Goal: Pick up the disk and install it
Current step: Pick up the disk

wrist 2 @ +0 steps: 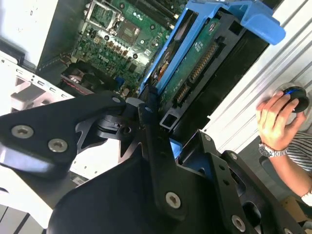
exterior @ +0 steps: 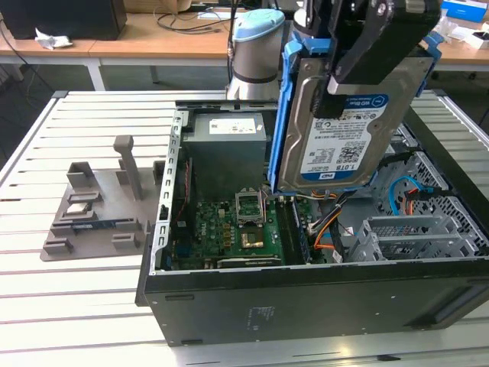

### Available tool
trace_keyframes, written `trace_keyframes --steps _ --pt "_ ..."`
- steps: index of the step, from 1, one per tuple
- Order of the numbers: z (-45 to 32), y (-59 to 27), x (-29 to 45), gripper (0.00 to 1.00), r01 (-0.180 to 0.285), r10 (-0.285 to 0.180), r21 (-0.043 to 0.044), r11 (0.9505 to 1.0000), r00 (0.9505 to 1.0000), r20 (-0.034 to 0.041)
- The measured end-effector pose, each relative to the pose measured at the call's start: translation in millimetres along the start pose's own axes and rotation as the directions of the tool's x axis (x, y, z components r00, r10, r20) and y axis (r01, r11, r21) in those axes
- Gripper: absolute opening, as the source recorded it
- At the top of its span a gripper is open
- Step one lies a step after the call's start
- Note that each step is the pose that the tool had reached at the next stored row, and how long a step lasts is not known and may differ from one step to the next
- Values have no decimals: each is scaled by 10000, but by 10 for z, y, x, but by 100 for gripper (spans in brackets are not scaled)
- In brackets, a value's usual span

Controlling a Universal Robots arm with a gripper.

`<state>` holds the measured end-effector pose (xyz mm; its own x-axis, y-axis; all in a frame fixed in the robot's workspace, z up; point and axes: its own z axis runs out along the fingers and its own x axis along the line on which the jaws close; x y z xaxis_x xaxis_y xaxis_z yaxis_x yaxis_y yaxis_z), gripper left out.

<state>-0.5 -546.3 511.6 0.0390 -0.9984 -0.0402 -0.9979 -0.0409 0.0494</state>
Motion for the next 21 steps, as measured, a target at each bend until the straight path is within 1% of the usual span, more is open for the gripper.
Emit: trace_keyframes --steps 1,5,9,11,12,14,18,20,21 --pt "-2 -54 2 36 -1 1 -1 10000 10000 0" --pt "-7 -169 7 36 0 0 -2 10000 10000 0" --pt "-12 -324 13 36 0 0 -1 10000 10000 0" --pt "-14 -363 15 36 0 0 -2 10000 10000 0" --pt "-15 -399 16 36 -1 1 -2 10000 10000 0" --pt "-17 -446 18 36 -1 1 -2 10000 10000 0" --pt "-25 -669 28 36 0 0 -3 10000 10000 0" --pt "-27 -743 31 36 -1 1 -3 10000 10000 0" --pt "-27 -763 32 36 0 0 -3 10000 10000 0"
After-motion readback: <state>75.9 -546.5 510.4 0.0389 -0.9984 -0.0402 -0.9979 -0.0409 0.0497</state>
